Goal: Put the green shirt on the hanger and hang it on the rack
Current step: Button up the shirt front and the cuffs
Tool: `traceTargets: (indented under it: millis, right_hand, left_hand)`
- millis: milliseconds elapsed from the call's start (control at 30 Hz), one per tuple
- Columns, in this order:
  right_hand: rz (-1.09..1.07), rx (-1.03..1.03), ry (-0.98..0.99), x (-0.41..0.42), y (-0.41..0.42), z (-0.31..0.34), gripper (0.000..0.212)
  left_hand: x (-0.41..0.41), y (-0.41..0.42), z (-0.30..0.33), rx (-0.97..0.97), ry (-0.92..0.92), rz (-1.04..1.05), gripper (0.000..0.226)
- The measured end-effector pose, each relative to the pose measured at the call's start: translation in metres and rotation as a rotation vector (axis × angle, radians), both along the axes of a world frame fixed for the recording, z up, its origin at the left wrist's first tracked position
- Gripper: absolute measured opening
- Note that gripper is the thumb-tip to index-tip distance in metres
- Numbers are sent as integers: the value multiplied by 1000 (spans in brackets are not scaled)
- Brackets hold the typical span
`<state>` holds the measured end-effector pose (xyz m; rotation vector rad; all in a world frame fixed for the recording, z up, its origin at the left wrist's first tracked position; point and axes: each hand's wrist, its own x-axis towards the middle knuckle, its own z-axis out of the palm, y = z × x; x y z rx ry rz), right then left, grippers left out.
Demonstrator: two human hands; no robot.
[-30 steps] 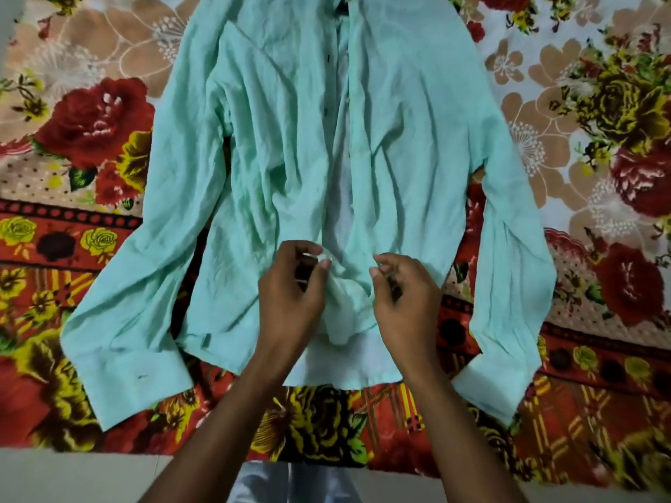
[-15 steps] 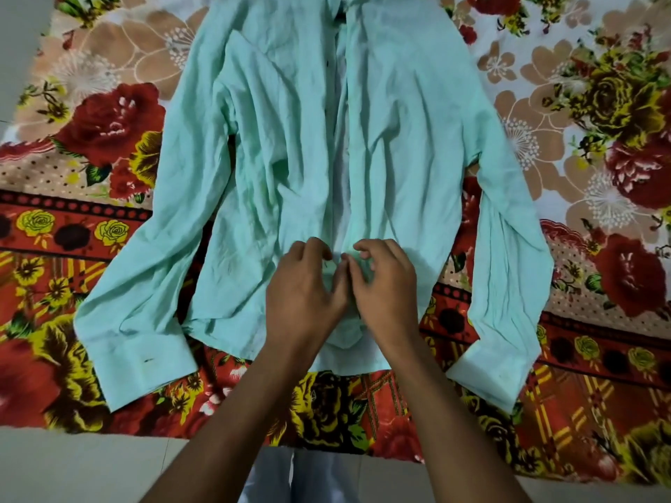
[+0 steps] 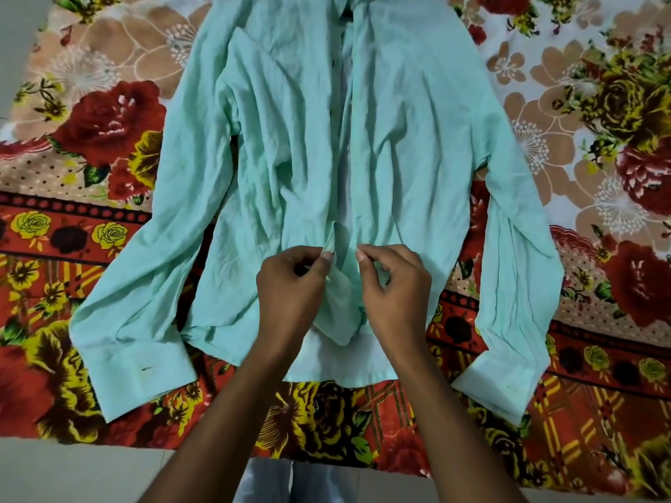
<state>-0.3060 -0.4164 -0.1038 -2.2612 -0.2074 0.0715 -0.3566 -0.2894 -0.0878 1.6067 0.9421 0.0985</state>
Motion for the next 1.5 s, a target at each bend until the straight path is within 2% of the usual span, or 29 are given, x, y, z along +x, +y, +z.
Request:
traceTargets:
  millis: [33,100,300,500,567,700,733,800,867,1000,1200,1400,1500]
  right_hand:
    - [-3,30,27,-2,1,3,14]
    - [-28,89,108,-6,5,9,12]
    - [-180,293,395,-6,12,11,4]
    - [-254,370,508,-2,10,12,6]
    - [-241,394,538,-2,10,15,6]
    - [-88,389,535,-2,6,19,27]
    - [-38,368,524,-2,5,20,26]
    - [17,279,456,-2,4,19,12]
    - [-11,232,389,-2,4,16,11]
    - [-95,261,409,-2,6,12,11]
    - [-121,246,374,-8,6,11,11]
    - [-205,217,370,-12,9,11,13]
    - [-148,103,339,-11,8,10,9]
  left_hand:
    - [1,-3,0,-103,-16,34,10]
    - [-1,-9,0,-191,-27,66,8]
    - [-3,-15,-4,-190,-72,68,8]
    - [-5,-12,1,-253,-94,-6,21]
    - [-5,-10,1,-296,-76,8,15]
    - [-1,-2,-3,-307,-41,-1,4]
    - [0,-1,-4,-288,-34,-14,5]
    - [0,0,-5,-254,-28,-43,6]
    - [0,2,-4,-283,-29,-48,6]
    - [1,6,-3,-443,-40,-31,5]
    - [1,4,-6,-440,-1,-70,8]
    - [2,-3,-6,-617,32,53,13]
    - [6,-1,-6,-703,74,120,15]
